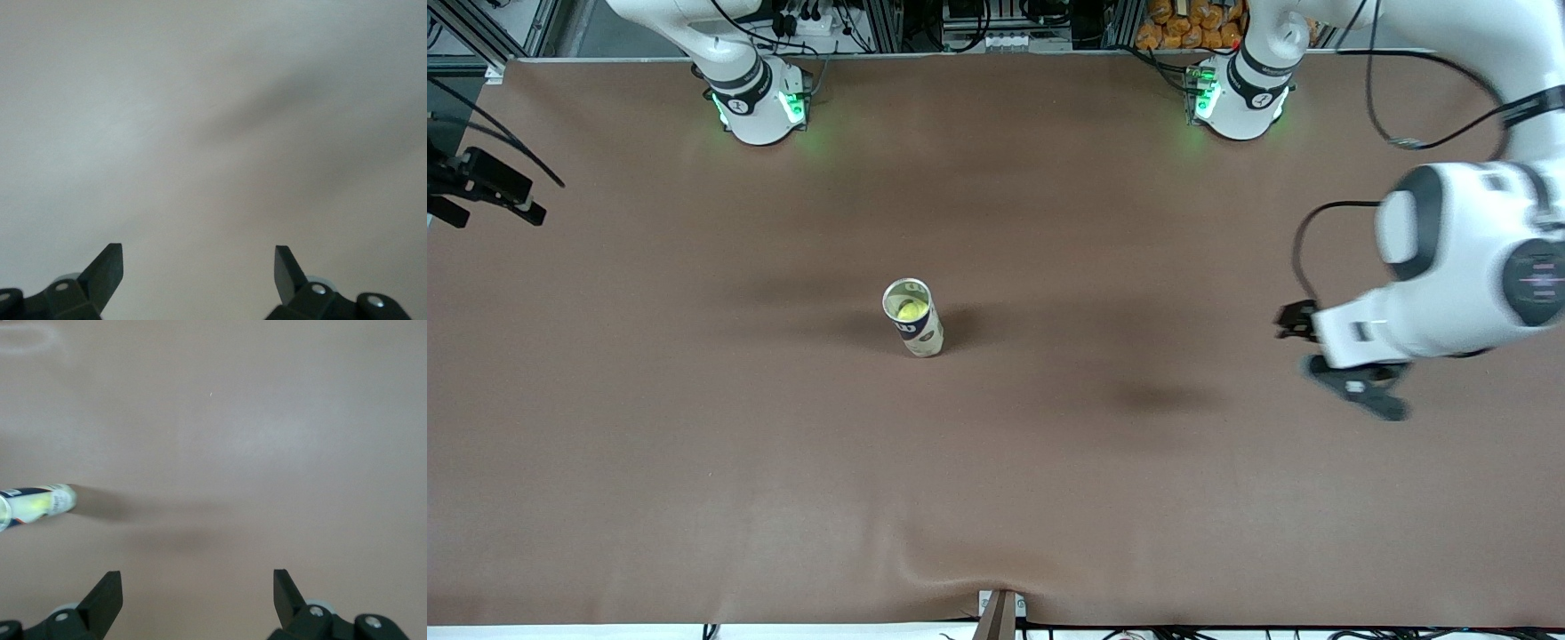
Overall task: Insert tennis ball vertically with right arm
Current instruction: 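Open the left gripper off the upright can and retract the left arm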
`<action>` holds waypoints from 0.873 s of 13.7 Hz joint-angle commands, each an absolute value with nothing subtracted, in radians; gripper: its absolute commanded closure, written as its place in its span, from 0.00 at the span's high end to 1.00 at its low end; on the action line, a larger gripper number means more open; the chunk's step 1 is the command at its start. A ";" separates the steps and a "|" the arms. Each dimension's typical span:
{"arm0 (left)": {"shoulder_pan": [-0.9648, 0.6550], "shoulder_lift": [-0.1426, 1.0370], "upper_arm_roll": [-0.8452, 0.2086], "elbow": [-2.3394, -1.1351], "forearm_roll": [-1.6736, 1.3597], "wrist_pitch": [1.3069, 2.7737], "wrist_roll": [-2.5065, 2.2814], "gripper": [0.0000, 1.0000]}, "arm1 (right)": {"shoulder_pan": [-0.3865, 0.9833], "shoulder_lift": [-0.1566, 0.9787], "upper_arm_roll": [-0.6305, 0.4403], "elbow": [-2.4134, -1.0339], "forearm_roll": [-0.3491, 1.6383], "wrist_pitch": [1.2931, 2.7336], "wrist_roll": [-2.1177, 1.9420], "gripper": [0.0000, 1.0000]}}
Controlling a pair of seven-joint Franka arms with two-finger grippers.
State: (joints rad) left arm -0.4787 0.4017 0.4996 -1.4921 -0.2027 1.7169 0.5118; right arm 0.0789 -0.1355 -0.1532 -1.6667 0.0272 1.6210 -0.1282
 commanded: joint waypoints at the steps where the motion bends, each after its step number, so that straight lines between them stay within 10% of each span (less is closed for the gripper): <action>1: -0.407 0.381 0.515 -1.447 -0.183 1.639 0.441 1.00 | 0.112 -0.196 -0.167 -1.740 -0.037 1.709 -0.277 1.00; 12: -0.350 0.174 0.461 -1.402 -0.052 1.424 0.183 1.00 | 0.137 -0.186 -0.181 -1.677 -0.049 1.666 -0.048 1.00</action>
State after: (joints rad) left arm -0.3782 0.2022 0.5309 -1.4165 -0.1119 1.4636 0.2554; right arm 0.1154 -0.1736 -0.1654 -1.6838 -0.0306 1.6704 -0.1090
